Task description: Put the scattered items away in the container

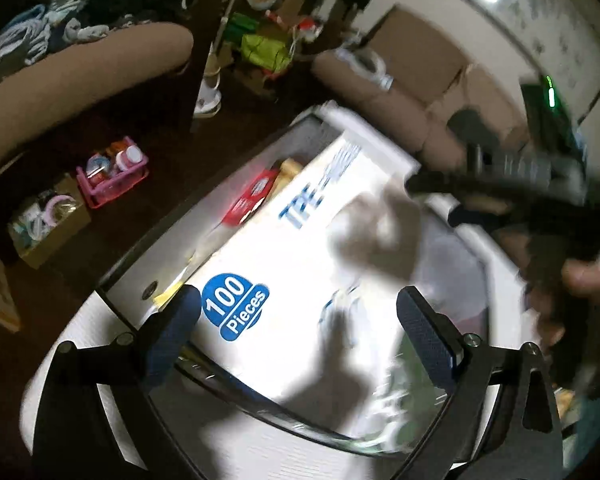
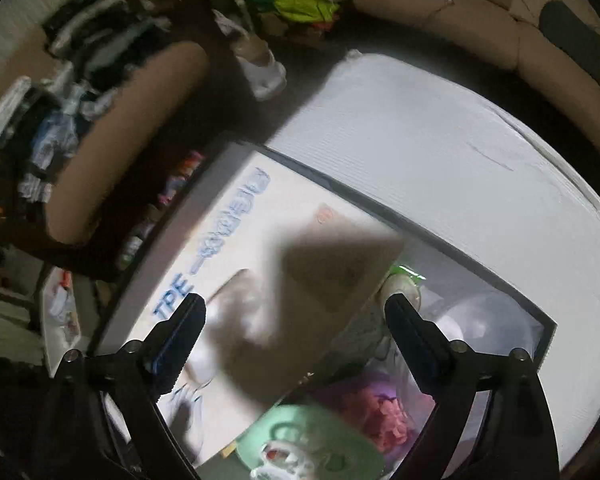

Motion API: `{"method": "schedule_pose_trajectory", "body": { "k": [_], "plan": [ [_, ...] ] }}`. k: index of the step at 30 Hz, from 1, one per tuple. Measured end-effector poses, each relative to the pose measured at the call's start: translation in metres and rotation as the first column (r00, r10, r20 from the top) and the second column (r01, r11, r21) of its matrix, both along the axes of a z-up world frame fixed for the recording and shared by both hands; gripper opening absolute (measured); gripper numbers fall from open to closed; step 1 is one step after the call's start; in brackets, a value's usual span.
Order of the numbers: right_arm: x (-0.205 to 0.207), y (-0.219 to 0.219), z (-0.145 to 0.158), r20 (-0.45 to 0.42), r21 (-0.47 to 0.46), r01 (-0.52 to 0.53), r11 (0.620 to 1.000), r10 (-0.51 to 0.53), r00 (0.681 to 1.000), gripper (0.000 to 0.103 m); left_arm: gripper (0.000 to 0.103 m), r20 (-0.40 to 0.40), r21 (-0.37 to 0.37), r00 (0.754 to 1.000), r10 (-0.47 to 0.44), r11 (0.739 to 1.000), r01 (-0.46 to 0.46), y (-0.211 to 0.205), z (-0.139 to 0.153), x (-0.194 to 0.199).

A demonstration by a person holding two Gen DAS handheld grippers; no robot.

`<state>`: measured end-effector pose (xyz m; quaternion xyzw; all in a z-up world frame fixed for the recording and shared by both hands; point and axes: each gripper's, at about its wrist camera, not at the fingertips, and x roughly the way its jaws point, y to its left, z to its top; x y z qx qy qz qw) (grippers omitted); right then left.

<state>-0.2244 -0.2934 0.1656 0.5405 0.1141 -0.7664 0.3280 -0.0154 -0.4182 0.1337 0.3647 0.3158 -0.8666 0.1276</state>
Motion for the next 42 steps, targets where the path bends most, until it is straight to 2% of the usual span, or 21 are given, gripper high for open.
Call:
{"method": "schedule_pose_trajectory", "body": {
  "k": [2,4,6,8,12,19,23,27,32,36,40,42],
  "plan": [
    [0.010,0.015,0.016,-0.071,-0.018,-0.016,1.000,0.014,0.997,0.094,0.099,-0.063,-0.021,0.998,0.010,1.000,-0.011,0.000,0.016,0.009],
    [0.024,0.036,0.026,-0.124,-0.029,-0.018,0.999,0.014,0.992,0.095,0.100,-0.091,-0.018,0.996,0.002,1.000,-0.003,0.001,0.023,0.015],
    [0.034,0.055,0.028,-0.134,-0.030,-0.009,1.000,0.005,0.991,0.095,0.103,-0.064,-0.038,0.998,-0.009,0.999,0.007,0.006,0.025,0.017],
    [0.041,0.063,0.025,-0.127,-0.026,-0.017,1.000,0.014,0.992,0.095,0.103,-0.036,-0.082,0.999,-0.018,0.997,0.015,0.011,0.026,0.016],
    [0.061,0.088,0.018,-0.172,-0.046,-0.010,0.999,0.002,0.985,0.095,0.103,0.014,-0.176,0.999,-0.045,0.983,0.047,0.030,0.030,0.013],
    [0.104,0.115,0.014,-0.178,-0.078,-0.052,0.996,0.037,0.983,0.095,0.103,0.073,-0.331,0.995,-0.068,0.939,0.089,0.069,0.037,0.014],
    [0.136,0.140,0.024,-0.245,-0.069,-0.085,0.994,0.065,0.967,0.095,0.103,0.097,-0.393,0.992,-0.077,0.913,0.109,0.090,0.047,0.016],
    [0.157,0.173,0.033,-0.296,-0.081,-0.054,0.995,0.028,0.955,0.095,0.103,0.066,-0.420,0.989,-0.130,0.896,0.145,0.129,0.073,0.026],
    [0.176,0.212,0.037,-0.324,-0.090,-0.014,0.996,-0.016,0.946,0.096,0.103,0.086,-0.461,0.977,-0.196,0.861,0.213,0.185,0.089,0.032],
    [0.190,0.245,0.033,-0.339,-0.089,0.035,0.995,-0.063,0.939,0.099,0.103,0.093,-0.453,0.968,-0.234,0.856,0.250,0.225,0.091,0.035],
    [0.197,0.291,0.019,-0.346,-0.087,0.126,0.988,-0.148,0.927,0.101,0.103,0.125,-0.464,0.949,-0.289,0.828,0.314,0.273,0.081,0.031],
    [0.197,0.313,0.009,-0.333,-0.090,0.176,0.980,-0.196,0.922,0.102,0.103,0.130,-0.455,0.942,-0.310,0.825,0.335,0.290,0.075,0.029]
  ]
}}
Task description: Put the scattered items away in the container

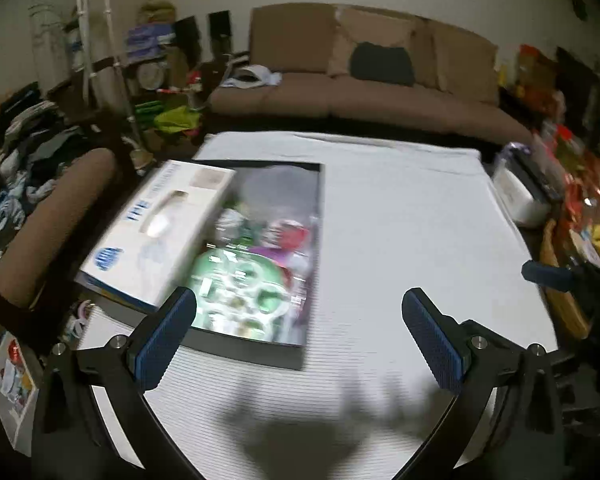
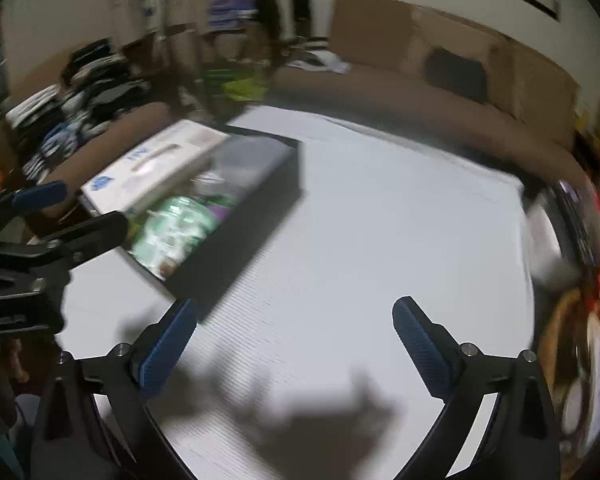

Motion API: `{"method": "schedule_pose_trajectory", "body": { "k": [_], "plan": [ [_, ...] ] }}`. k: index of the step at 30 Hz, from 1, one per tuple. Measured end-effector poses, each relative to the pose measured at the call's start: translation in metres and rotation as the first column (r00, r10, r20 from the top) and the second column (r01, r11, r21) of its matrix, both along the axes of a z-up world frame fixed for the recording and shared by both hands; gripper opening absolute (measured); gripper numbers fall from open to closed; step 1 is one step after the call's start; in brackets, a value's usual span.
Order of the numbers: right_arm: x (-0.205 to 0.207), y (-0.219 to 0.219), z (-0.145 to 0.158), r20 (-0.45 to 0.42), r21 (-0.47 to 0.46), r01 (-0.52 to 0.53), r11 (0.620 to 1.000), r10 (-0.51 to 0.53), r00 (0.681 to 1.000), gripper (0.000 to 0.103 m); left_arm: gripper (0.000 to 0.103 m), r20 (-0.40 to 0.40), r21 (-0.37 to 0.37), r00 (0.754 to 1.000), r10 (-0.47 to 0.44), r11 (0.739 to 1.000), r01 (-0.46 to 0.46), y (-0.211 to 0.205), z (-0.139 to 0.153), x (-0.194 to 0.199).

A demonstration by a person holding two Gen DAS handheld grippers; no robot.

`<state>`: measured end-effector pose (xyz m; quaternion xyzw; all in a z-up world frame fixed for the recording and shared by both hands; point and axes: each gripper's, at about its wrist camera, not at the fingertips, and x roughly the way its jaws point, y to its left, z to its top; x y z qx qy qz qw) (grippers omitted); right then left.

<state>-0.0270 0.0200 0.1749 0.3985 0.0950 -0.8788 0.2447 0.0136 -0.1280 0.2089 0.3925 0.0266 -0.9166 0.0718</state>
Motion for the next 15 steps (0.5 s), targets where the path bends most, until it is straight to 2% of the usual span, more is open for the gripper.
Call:
{"method": "schedule_pose_trajectory", "body": {
  "k": [6,10,15],
  "plan": [
    [-0.003,0.066,-0.026,0.034,-0.011,0.153,0.988,-0.152,0.988,0.103,0.103,0.030,0.061,0.997,-0.066,0.996,0.064,0.047,-0.032,-0.013],
    [-0.011,0.103,-0.044,0.074,-0.033,0.240,0.970,-0.237,0.969,0.103,0.103,0.065,0.149,0.993,-0.094,0.985,0.084,0.071,-0.061,-0.028],
    [-0.020,0.127,-0.070,0.088,-0.034,0.314,0.949,-0.310,0.947,0.103,0.103,0.080,0.129,0.990,-0.113,0.986,0.102,0.096,-0.090,-0.043]
  ]
}}
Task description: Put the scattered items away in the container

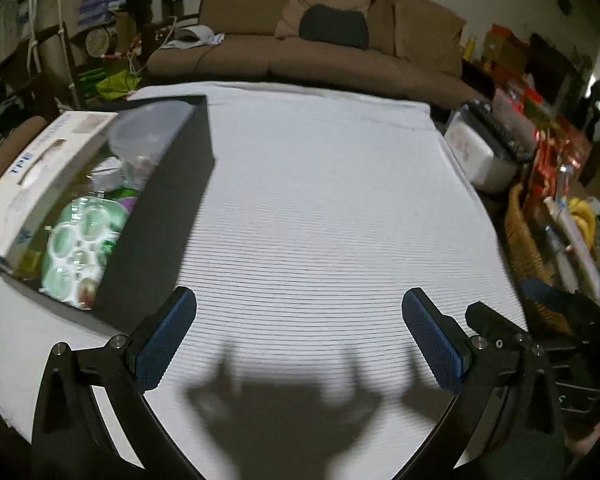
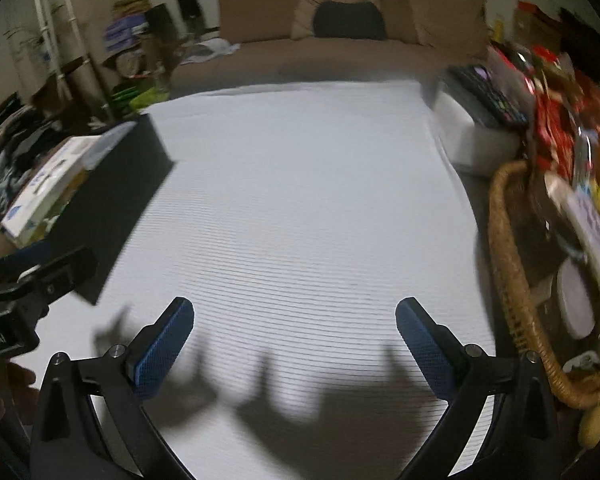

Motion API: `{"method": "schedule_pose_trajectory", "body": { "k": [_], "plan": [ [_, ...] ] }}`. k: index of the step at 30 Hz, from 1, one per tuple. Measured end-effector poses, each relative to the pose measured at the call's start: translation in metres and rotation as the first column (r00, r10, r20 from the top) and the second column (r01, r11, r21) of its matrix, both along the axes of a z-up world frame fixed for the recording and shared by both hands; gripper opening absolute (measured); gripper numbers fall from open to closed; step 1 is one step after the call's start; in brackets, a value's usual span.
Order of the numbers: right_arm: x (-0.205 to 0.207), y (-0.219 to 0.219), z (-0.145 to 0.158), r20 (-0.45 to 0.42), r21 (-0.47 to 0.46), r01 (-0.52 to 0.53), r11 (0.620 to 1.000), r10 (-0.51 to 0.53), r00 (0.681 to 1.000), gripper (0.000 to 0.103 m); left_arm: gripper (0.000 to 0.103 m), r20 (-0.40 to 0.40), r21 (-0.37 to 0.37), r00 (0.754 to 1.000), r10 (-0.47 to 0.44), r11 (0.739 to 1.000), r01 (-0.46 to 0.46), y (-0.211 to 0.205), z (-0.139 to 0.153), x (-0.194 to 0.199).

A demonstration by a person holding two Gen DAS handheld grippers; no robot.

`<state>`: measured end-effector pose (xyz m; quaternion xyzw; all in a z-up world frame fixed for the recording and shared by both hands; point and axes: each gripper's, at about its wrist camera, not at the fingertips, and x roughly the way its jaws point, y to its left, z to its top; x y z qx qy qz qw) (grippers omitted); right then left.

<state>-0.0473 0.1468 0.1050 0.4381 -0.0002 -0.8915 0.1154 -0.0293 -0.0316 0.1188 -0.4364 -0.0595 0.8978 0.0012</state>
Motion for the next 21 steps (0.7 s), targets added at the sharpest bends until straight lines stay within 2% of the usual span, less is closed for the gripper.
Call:
{"method": "schedule_pose_trajectory", "body": {
  "k": [4,10,15,18,21],
  "plan": [
    [-0.011,0.013,-0.020,0.005,-0.013,0.058,0.998,-0.058,0.998,0.103,0.103,0.019,-0.041,1.000,-0.012,0.999,0.013,0.016,-0.026,-0.014],
    [-0.026,0.020,-0.045,0.030,-0.001,0.063,0.998,-0.063,0.998,0.103,0.103,0.033,-0.086,0.999,-0.026,0.996,0.029,0.030,-0.056,-0.030],
    [-0.035,0.027,-0.063,0.038,-0.012,0.097,0.995,-0.096,0.995,0.103,0.103,0.067,-0.093,0.997,-0.030,0.995,0.036,0.031,-0.081,-0.042],
    [-0.039,0.024,-0.072,0.032,0.025,0.118,0.993,-0.119,0.992,0.103,0.103,0.088,-0.082,0.996,-0.023,0.996,0.030,0.030,-0.093,-0.046],
    [-0.042,0.024,-0.083,0.064,0.019,0.142,0.990,-0.143,0.988,0.103,0.103,0.101,-0.080,0.995,-0.012,0.997,0.020,0.025,-0.104,-0.049]
  ]
}}
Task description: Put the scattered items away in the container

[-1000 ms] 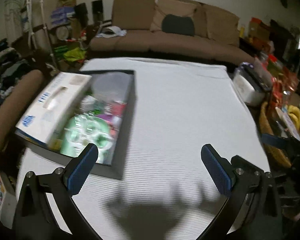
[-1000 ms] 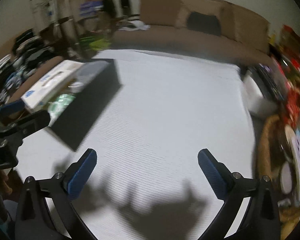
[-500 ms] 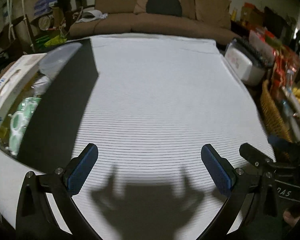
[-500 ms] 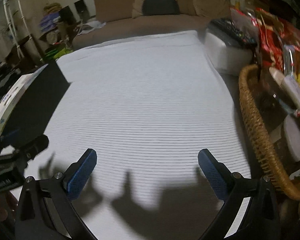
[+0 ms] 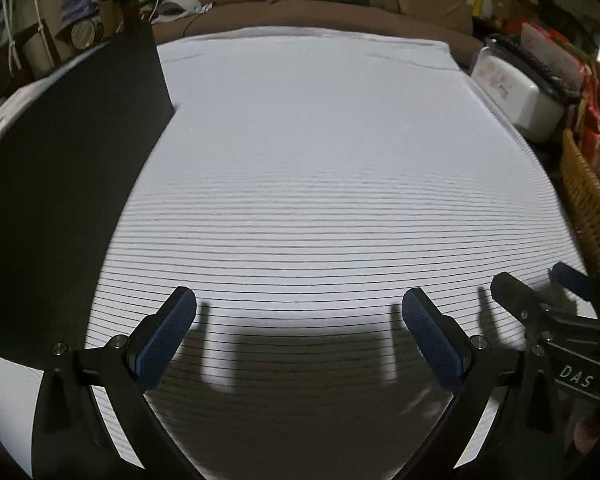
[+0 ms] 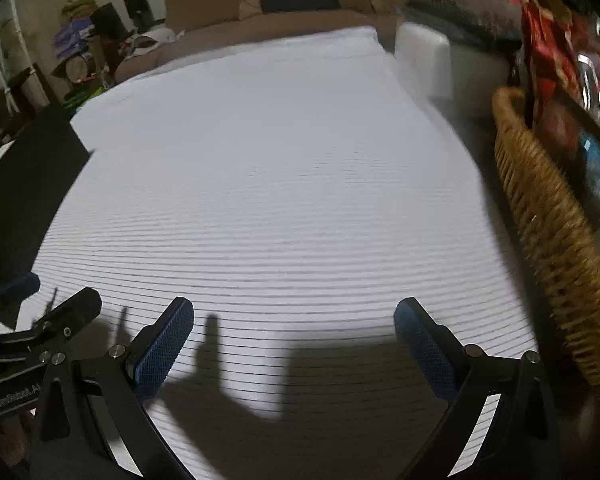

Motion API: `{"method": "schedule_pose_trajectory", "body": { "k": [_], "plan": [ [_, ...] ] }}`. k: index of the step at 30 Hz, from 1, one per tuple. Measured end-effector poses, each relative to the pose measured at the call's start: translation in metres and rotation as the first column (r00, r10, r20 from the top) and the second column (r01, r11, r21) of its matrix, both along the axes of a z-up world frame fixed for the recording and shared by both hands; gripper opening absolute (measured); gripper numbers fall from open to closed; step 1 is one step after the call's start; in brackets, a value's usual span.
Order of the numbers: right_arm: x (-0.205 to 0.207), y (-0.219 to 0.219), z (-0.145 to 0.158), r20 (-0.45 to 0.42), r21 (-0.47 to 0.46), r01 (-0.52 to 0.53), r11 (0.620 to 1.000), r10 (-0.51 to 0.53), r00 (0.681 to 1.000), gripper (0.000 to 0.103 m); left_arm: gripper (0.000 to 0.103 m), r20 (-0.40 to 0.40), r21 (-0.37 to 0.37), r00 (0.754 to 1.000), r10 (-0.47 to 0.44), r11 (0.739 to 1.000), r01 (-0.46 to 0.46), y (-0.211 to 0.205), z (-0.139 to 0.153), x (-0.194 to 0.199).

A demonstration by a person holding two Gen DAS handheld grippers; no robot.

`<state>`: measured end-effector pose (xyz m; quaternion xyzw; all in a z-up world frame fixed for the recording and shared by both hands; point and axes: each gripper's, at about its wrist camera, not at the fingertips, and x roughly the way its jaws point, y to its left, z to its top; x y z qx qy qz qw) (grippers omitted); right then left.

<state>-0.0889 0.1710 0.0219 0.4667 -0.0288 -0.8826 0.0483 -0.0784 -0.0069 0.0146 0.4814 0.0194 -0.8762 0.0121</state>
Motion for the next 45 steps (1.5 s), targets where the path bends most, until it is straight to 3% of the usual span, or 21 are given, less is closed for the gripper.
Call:
{"method": "schedule_pose_trajectory", "body": {
  "k": [4,9,45],
  "plan": [
    [0.003,-0.007,-0.005,-0.017,0.048,-0.003,0.999,0.004,1.000,0.103,0.103,0.016,-0.022,1.000,-0.006,1.000,0.007,-0.002,-0.016,-0.002],
    [0.006,-0.013,-0.009,-0.047,0.098,0.012,0.995,-0.008,0.999,0.103,0.103,-0.024,-0.017,1.000,0.019,1.000,-0.019,-0.005,-0.017,0.000],
    [0.006,-0.011,-0.009,-0.045,0.098,0.017,0.995,-0.013,0.999,0.103,0.103,-0.033,-0.017,0.999,0.022,1.000,-0.023,-0.006,-0.016,0.001]
  ]
}}
